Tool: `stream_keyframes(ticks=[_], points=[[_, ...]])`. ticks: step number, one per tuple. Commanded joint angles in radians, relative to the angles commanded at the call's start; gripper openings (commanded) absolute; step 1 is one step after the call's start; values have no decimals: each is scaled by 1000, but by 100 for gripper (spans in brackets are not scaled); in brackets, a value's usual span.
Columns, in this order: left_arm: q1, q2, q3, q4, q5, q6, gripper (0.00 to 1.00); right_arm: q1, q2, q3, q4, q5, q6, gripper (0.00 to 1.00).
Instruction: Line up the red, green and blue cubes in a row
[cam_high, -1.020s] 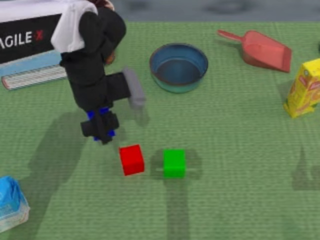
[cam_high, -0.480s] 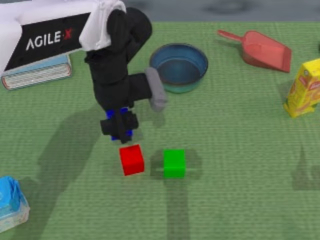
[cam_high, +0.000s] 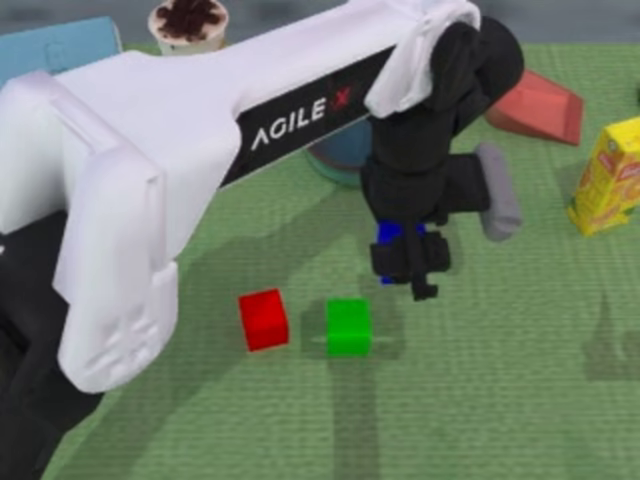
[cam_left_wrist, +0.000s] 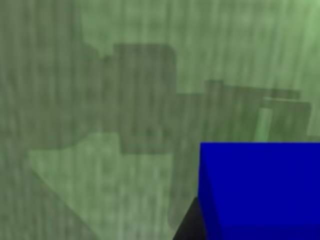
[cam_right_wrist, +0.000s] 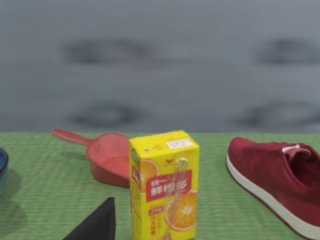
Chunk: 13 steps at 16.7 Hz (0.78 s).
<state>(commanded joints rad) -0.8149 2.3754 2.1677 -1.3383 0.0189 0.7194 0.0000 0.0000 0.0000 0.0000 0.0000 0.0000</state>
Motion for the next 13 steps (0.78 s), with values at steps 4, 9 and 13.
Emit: stream_keyframes(ticks=[4, 9, 13], points=[[-75, 52, 94, -47, -1, -29, 0, 0, 0, 0, 0, 0, 0, 100], [-71, 48, 89, -41, 0, -27, 0, 0, 0, 0, 0, 0, 0, 100], [-73, 64, -6, 67, 1, -28, 0, 0, 0, 0, 0, 0, 0, 100]])
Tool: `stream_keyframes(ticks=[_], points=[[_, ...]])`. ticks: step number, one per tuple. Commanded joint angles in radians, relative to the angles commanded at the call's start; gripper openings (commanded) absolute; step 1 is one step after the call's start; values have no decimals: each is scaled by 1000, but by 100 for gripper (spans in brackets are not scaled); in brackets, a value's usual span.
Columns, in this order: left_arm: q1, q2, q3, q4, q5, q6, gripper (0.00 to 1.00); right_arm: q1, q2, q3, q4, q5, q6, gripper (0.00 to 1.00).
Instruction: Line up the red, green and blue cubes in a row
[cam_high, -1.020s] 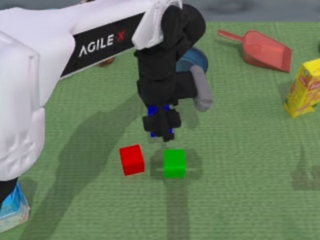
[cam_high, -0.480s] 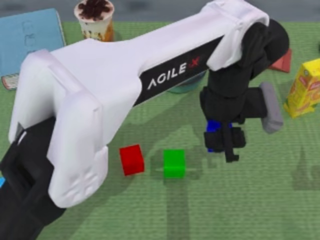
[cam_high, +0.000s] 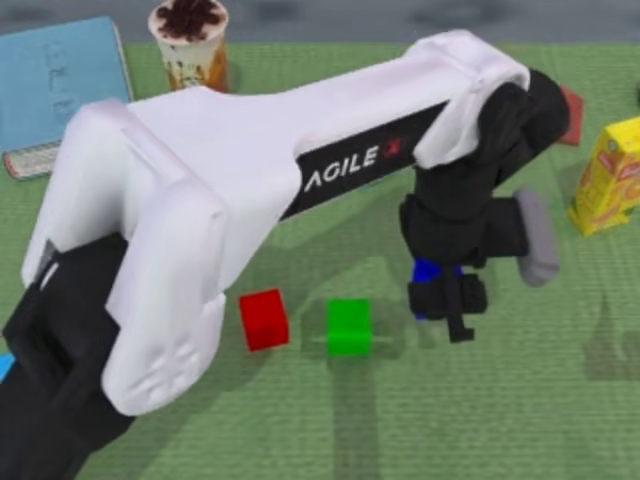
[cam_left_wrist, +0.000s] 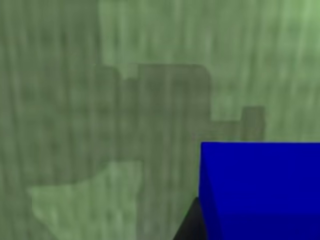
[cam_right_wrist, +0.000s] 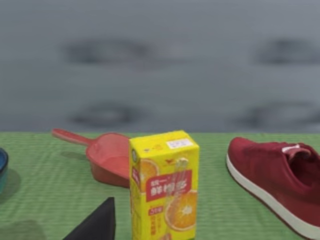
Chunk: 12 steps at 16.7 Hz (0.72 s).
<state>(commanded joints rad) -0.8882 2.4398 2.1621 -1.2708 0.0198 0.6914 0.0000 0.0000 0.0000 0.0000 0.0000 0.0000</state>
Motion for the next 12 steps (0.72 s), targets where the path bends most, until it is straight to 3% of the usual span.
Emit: stream_keyframes(ticks=[4, 8, 12], points=[[-1, 21, -105, 127, -2, -3, 0, 0, 0, 0, 0, 0, 0, 100], [-3, 23, -112, 134, -2, -2, 0, 0, 0, 0, 0, 0, 0, 100], [-3, 23, -112, 134, -2, -2, 30, 0, 0, 0, 0, 0, 0, 100]])
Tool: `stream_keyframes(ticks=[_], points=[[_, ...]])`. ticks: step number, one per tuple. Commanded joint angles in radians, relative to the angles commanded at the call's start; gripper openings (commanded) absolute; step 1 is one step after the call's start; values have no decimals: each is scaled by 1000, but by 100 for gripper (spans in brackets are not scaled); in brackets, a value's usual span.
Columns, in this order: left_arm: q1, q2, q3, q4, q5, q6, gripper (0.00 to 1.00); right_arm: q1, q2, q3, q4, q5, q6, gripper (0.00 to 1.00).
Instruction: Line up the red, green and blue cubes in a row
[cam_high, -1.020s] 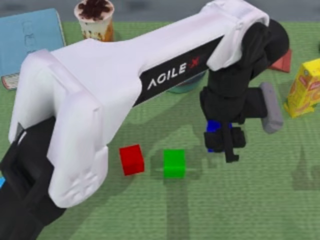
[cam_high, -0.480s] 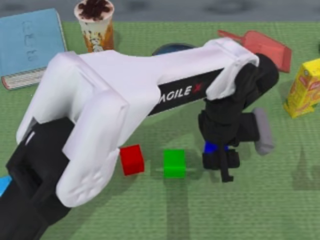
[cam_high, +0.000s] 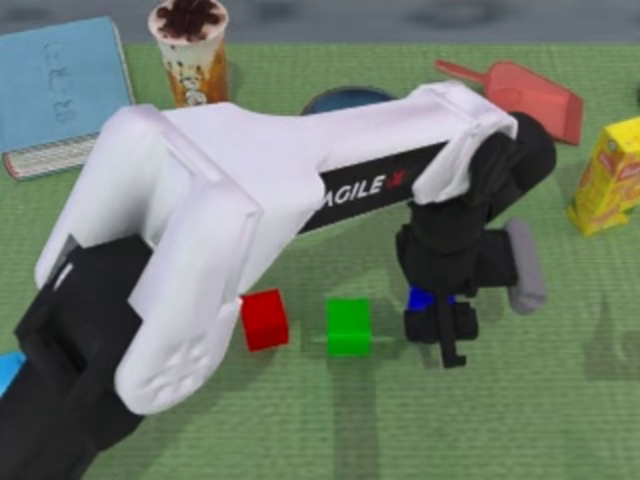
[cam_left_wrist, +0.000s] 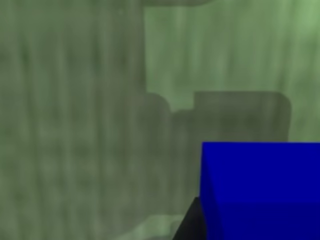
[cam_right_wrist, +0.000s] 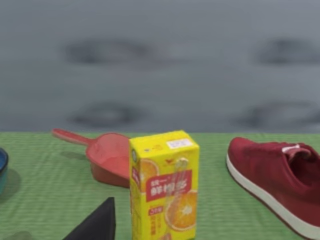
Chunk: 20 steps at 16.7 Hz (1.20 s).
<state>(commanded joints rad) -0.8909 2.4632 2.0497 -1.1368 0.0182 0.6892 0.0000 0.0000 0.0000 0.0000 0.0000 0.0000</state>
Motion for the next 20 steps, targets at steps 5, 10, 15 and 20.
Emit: stream_keyframes(ticks=[5, 10, 15, 20], points=[[0, 0, 0, 0, 0, 0, 68, 0, 0, 0, 0, 0, 0, 100], [0, 0, 0, 0, 0, 0, 100, 0, 0, 0, 0, 0, 0, 100], [0, 0, 0, 0, 0, 0, 100, 0, 0, 0, 0, 0, 0, 100], [2, 0, 18, -18, 1, 2, 100, 0, 0, 0, 0, 0, 0, 100]])
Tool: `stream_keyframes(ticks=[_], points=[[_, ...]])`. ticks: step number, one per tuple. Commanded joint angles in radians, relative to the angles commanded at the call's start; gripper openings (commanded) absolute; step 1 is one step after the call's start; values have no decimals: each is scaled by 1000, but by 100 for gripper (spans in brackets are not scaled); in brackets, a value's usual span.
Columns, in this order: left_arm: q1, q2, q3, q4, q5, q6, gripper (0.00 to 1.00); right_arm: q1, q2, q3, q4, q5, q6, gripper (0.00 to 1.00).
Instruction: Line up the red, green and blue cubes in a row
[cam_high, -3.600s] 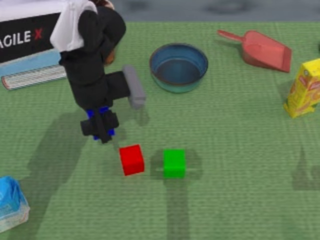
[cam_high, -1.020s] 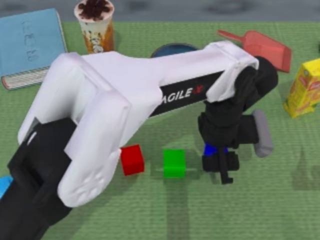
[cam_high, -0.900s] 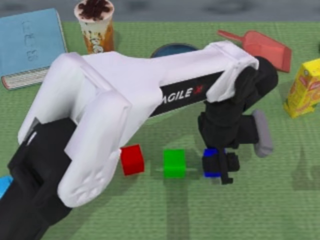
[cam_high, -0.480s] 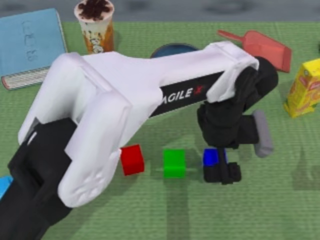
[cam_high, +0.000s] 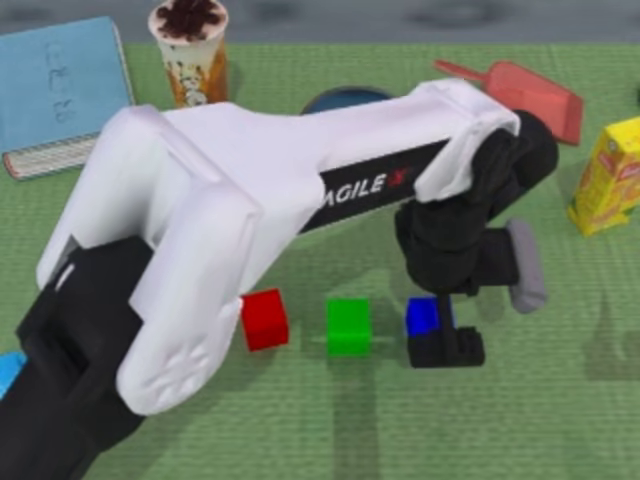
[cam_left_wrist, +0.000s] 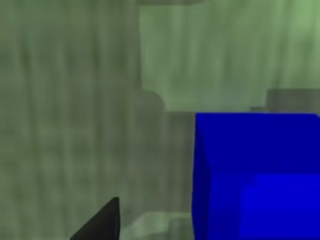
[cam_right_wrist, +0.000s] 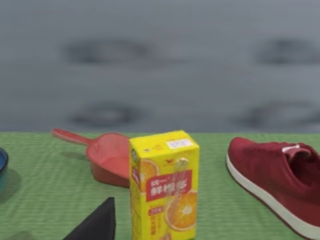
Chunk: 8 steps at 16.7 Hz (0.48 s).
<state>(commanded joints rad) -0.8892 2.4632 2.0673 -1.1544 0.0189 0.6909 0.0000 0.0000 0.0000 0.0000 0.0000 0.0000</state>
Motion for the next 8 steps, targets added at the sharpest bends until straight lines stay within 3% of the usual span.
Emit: stream_keyframes(ticks=[8], points=[[21, -26, 213, -239, -1, -2, 100, 0, 0, 0, 0, 0, 0, 100]])
